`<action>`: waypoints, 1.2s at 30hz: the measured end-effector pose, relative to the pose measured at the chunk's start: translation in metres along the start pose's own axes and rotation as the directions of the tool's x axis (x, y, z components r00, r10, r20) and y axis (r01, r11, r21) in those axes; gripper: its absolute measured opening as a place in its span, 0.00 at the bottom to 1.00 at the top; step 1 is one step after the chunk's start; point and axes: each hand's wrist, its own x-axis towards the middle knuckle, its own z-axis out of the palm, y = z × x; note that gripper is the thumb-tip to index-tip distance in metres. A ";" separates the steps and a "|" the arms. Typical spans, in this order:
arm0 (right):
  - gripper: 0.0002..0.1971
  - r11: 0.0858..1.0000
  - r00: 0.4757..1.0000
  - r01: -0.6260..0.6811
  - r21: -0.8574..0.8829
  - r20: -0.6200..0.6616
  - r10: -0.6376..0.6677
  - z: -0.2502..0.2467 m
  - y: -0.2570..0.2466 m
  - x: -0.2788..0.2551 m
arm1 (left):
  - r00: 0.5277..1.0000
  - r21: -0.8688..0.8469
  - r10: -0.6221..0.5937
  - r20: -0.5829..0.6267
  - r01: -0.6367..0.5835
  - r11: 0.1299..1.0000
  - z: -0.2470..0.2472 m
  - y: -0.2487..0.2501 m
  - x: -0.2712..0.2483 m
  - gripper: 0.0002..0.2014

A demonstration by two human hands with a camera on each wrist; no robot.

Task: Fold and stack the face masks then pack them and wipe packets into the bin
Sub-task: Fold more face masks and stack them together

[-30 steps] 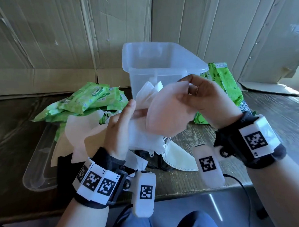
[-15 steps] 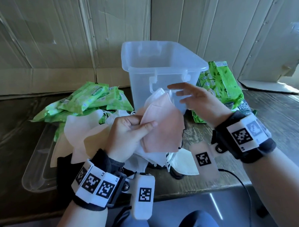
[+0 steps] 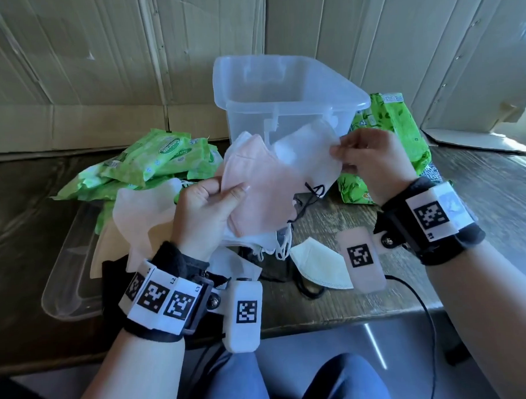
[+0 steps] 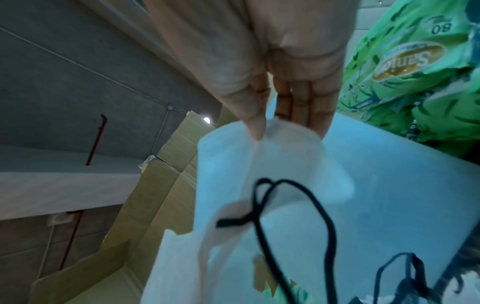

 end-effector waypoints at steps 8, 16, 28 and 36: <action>0.12 0.981 0.960 0.181 -0.063 -0.203 -0.191 -0.019 -0.013 0.001 | 0.989 0.116 0.073 -0.132 -0.058 0.992 -0.006 0.002 0.001 0.13; 0.11 0.959 0.923 0.283 -0.007 0.274 -0.270 -0.006 -0.036 -0.024 | 0.991 0.211 0.126 0.041 -0.132 0.969 0.001 0.009 -0.001 0.17; 0.06 0.982 0.802 0.187 0.018 0.575 -0.163 0.010 -0.032 -0.039 | 0.969 0.063 0.041 0.243 -0.059 0.996 0.022 0.015 -0.015 0.11; 0.10 0.915 0.878 0.263 -0.305 0.469 -0.096 -0.006 -0.024 -0.031 | 0.999 0.223 0.041 0.030 -0.046 0.974 0.019 0.011 -0.007 0.14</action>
